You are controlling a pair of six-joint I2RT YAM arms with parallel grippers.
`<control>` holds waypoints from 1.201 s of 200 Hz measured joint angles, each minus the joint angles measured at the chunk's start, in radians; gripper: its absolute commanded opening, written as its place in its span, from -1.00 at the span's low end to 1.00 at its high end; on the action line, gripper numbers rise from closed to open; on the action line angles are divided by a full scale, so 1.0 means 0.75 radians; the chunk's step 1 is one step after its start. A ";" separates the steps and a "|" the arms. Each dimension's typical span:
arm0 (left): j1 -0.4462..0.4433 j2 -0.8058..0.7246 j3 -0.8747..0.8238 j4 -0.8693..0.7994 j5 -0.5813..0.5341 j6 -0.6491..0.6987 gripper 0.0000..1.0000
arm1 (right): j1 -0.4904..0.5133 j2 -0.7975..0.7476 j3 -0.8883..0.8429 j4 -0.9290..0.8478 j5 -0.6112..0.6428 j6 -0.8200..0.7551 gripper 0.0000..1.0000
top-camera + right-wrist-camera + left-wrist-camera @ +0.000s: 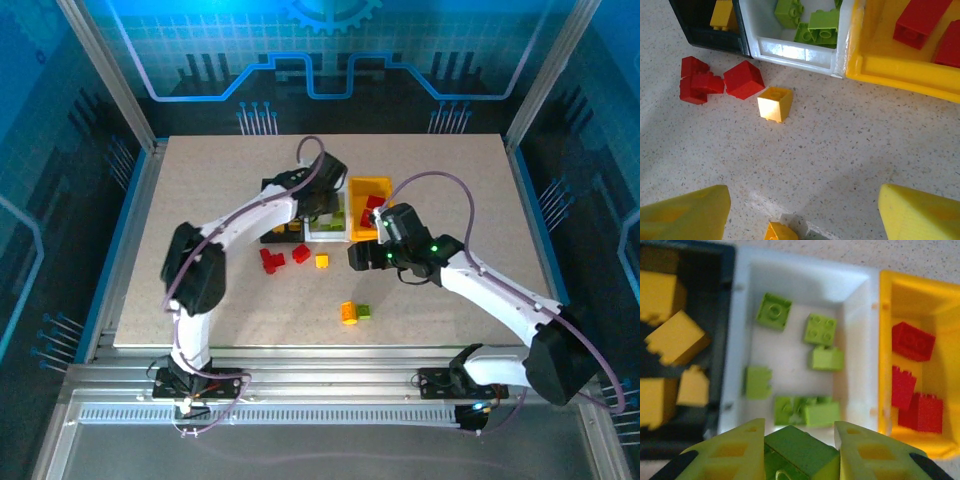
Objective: Sort the legos into containers by color
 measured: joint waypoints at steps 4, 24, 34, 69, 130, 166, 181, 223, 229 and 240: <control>0.001 0.029 0.032 0.000 -0.001 0.006 -0.53 | -0.003 -0.005 -0.001 -0.004 -0.001 0.000 0.57; 0.007 0.152 0.164 -0.019 -0.005 0.032 -0.38 | -0.006 -0.025 -0.005 -0.020 -0.001 0.000 0.58; 0.009 0.184 0.199 -0.032 -0.005 0.038 -0.22 | -0.009 -0.036 -0.005 -0.026 0.002 0.000 0.59; 0.010 0.218 0.249 -0.061 -0.002 0.049 0.38 | -0.009 -0.047 -0.005 -0.040 0.004 0.000 0.61; -0.014 0.000 0.051 0.027 0.043 0.039 0.98 | 0.032 0.057 0.002 -0.020 0.030 0.011 0.62; -0.015 -0.436 -0.357 0.118 0.051 0.009 0.98 | 0.160 0.277 0.091 0.018 0.073 0.025 0.60; -0.008 -0.607 -0.546 0.156 0.045 -0.012 0.98 | 0.205 0.383 0.152 0.037 0.095 0.033 0.58; 0.019 -0.942 -1.081 0.133 0.023 -0.112 0.98 | 0.263 0.684 0.347 0.078 0.167 0.070 0.53; 0.021 -0.971 -1.135 0.119 0.019 -0.126 0.98 | 0.263 0.726 0.374 0.078 0.180 0.077 0.52; 0.024 -1.023 -1.216 0.094 0.012 -0.152 0.98 | 0.263 0.787 0.412 0.079 0.206 0.086 0.50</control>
